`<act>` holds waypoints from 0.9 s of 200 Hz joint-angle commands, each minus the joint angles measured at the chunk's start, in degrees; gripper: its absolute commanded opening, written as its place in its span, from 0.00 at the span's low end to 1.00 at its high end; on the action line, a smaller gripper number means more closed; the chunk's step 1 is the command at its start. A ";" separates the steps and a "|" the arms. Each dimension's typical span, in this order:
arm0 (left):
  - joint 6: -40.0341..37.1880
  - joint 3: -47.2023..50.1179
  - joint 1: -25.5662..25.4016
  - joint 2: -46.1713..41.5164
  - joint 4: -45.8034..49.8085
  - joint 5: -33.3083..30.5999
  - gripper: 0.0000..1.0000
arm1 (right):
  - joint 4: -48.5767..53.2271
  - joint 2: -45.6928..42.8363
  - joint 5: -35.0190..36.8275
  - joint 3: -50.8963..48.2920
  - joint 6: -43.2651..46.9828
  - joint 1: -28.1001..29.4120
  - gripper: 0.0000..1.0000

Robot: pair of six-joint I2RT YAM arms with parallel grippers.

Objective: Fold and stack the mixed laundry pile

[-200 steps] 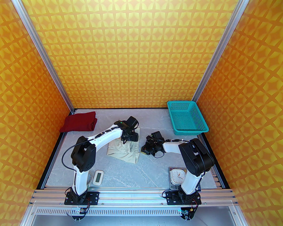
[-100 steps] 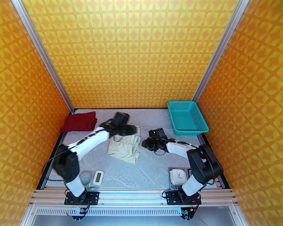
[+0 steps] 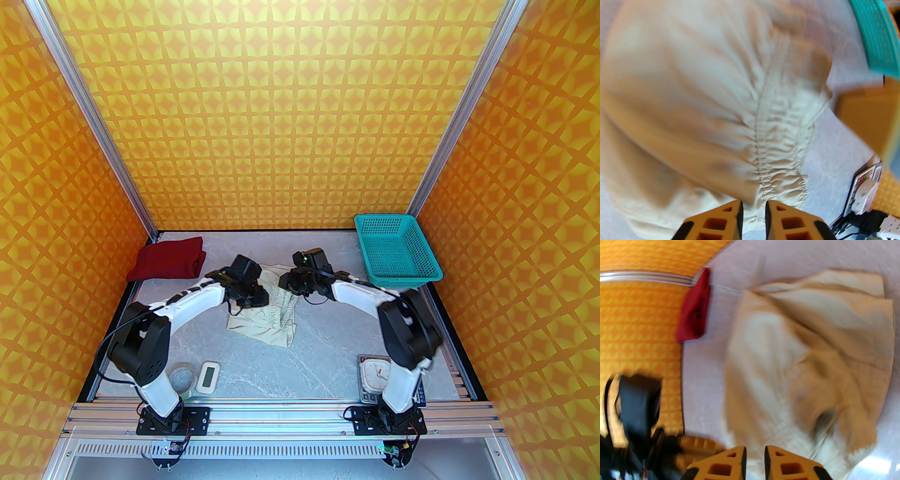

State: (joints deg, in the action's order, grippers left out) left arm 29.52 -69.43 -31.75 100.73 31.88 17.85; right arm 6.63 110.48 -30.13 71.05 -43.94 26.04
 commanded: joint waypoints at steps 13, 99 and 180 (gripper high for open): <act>0.24 4.86 -2.79 0.53 -2.01 1.67 0.20 | 1.16 5.48 1.57 0.47 -0.97 -2.20 0.15; -1.48 11.67 -4.46 0.00 -3.41 3.51 0.19 | 6.12 8.75 1.04 4.95 5.95 -3.63 0.16; -3.52 12.05 8.53 -15.33 1.72 3.16 0.38 | 15.05 -11.29 12.47 2.38 42.53 3.25 0.49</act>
State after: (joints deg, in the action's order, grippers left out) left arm 27.88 -58.54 -30.28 87.85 30.72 20.67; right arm 18.39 104.55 -23.75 74.85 -20.23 24.16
